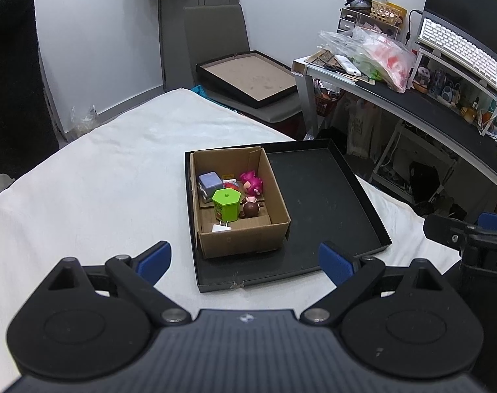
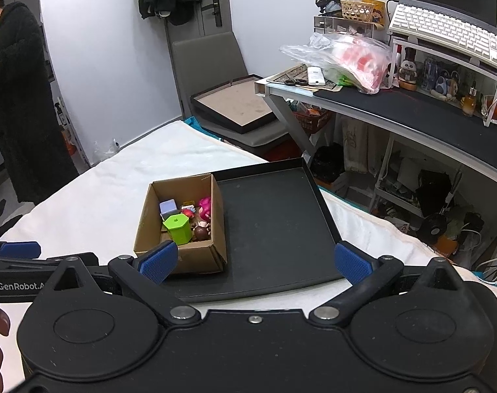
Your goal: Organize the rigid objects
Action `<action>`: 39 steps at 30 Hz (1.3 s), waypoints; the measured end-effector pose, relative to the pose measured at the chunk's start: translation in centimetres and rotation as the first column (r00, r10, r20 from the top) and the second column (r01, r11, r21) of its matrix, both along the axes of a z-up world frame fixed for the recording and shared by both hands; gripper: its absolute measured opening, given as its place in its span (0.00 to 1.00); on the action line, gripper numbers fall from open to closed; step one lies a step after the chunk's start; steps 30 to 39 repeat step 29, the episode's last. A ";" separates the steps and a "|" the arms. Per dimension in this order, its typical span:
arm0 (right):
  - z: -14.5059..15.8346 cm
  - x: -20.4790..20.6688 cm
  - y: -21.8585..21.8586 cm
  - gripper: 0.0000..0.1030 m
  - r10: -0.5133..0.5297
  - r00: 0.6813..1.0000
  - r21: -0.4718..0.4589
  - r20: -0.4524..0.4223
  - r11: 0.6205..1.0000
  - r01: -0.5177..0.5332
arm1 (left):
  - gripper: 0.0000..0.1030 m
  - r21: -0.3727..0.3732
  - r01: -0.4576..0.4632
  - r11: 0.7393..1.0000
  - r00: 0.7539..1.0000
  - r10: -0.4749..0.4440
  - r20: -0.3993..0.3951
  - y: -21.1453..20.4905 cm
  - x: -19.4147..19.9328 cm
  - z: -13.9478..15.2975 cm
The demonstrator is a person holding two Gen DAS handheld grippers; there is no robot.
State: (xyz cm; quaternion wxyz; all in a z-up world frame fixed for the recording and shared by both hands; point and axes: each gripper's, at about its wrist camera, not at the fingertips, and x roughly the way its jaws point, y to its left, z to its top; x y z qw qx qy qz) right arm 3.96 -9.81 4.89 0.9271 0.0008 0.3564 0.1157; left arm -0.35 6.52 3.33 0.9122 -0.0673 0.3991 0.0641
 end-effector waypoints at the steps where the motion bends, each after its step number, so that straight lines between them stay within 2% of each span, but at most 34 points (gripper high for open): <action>1: 0.0 0.0 0.0 1.00 0.000 1.000 -0.001 0.000 1.000 0.000 | 0.93 0.000 -0.001 1.000 1.000 0.001 -0.001 0.0 0.0 0.0; 39: -0.7 0.6 -0.6 1.00 -0.033 0.999 -0.021 -0.020 0.999 0.033 | 0.93 -0.008 0.014 1.000 1.000 -0.014 0.002 -0.8 0.9 -0.5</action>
